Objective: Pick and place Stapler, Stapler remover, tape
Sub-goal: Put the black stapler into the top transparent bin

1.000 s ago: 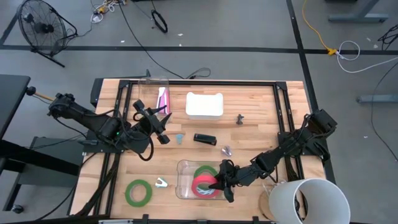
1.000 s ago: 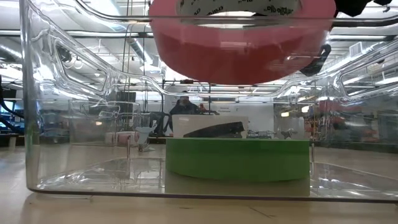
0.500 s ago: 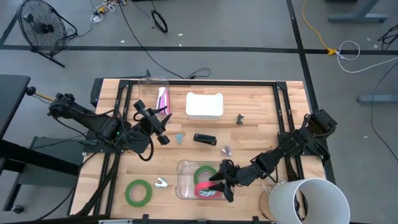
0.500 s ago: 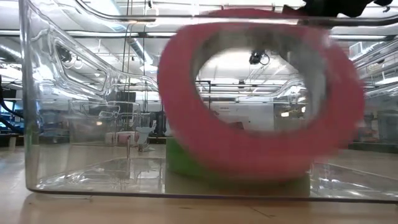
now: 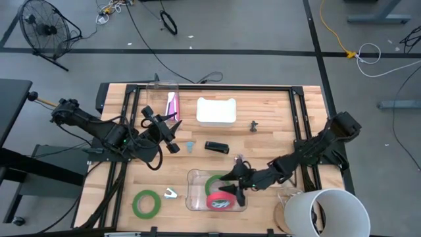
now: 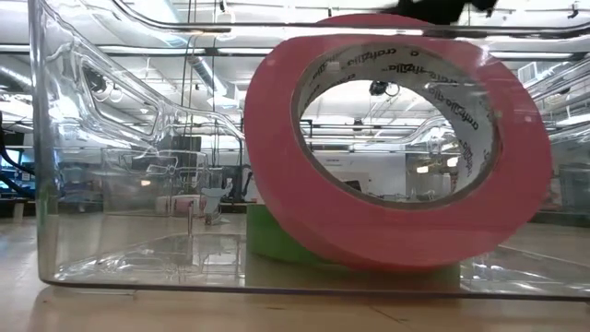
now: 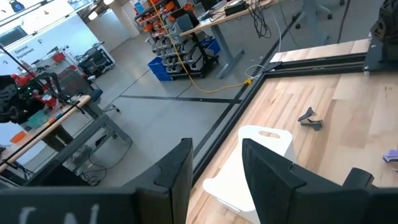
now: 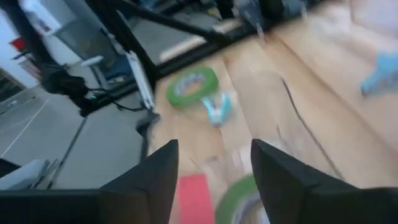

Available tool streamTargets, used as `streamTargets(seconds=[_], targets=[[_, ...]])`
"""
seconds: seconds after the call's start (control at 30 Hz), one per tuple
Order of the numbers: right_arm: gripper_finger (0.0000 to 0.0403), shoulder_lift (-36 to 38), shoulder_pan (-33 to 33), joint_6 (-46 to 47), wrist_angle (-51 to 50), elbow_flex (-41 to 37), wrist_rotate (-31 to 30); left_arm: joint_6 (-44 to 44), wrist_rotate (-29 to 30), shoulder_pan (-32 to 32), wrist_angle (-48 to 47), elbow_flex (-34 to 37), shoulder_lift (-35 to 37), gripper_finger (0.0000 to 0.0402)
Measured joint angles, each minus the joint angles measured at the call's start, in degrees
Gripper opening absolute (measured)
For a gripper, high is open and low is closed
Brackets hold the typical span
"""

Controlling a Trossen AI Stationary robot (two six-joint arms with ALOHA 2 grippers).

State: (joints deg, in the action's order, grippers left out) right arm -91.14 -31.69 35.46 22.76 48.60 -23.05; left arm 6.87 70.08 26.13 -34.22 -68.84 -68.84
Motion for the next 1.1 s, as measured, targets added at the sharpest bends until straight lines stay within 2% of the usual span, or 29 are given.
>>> streamTargets(seconds=[0.13, 0.3, 0.5, 0.67, 0.83, 1.1], targets=[[0.0166, 4.83, -0.18, -4.77, -1.77, 0.02, -0.05, -0.01, -0.14, -0.02, -0.29, 0.0, 0.0, 0.0142], [0.0138, 10.23, -0.17, -8.15, -5.51, 0.03, -0.42, 0.71, -7.07, -0.02, -6.66, 0.0, 0.0, 0.0142], [0.0128, 15.23, 0.29, -12.44, -14.86, 0.04, -8.33, 8.61, -10.29, -0.02, -14.38, 0.02, 0.0, 0.0142], [0.0143, 16.71, 4.14, -7.24, -29.19, 0.04, -9.46, 9.09, -12.97, -0.02, -14.69, 0.0, 0.0, 0.0142], [0.0173, 16.33, 9.24, -3.24, -40.91, 0.03, -8.58, 9.46, -13.0, -0.02, -14.57, 0.02, 0.0, 0.0142], [0.0214, 16.0, 17.2, -5.47, -42.78, 0.0, -4.67, 10.63, -12.98, -0.02, -14.45, 0.02, 0.0, 0.0142]])
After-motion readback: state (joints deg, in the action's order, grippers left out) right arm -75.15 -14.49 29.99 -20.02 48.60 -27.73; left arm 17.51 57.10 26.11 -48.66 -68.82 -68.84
